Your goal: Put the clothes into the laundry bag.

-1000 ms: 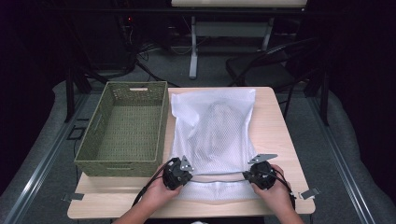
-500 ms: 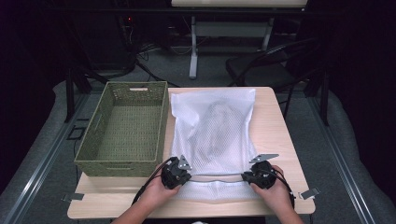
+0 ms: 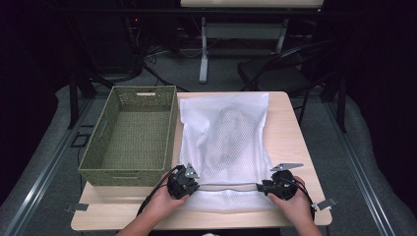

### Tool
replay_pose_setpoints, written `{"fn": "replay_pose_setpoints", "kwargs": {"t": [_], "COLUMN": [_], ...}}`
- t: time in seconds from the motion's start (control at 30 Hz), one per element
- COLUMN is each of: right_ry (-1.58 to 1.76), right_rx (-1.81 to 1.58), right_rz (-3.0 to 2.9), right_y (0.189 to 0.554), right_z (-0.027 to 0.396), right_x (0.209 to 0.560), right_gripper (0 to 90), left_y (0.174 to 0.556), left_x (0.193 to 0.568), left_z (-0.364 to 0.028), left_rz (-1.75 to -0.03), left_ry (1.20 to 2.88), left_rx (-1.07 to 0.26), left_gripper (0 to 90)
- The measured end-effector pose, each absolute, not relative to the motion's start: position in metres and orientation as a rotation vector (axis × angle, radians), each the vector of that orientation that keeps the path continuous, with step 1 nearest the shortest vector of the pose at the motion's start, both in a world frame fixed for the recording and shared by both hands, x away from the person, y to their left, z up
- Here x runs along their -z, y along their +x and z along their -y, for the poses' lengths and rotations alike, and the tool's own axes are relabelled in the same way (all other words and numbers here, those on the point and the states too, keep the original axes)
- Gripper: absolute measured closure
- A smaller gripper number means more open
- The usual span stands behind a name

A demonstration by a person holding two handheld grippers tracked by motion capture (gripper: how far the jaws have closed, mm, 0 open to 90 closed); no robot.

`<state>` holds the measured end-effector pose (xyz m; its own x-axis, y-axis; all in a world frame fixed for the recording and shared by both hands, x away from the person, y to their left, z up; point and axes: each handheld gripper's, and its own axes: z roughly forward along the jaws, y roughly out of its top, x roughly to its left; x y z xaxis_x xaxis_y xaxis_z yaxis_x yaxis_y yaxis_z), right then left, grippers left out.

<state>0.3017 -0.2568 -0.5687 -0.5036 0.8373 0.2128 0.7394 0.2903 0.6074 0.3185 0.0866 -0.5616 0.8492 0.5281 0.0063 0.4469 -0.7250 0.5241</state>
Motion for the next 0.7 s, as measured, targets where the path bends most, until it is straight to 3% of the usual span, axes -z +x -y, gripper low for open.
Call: {"fn": "replay_pose_setpoints", "kwargs": {"t": [0.17,0.7], "right_ry": [1.515,1.485], "right_rx": [-1.06,-1.022], "right_rz": [-2.372,-2.369], "right_y": [0.3027,0.3014], "right_z": [0.2644,0.2612], "right_x": [0.5707,0.5663], "right_gripper": [59.2,56.6], "left_y": [0.3183,0.3192], "left_x": [0.5624,0.5621], "left_z": [-0.0879,-0.0869], "left_rz": [-0.717,-0.741], "left_ry": [2.495,2.487], "left_rx": [-0.21,-0.205], "left_gripper": [81.8,72.8]}}
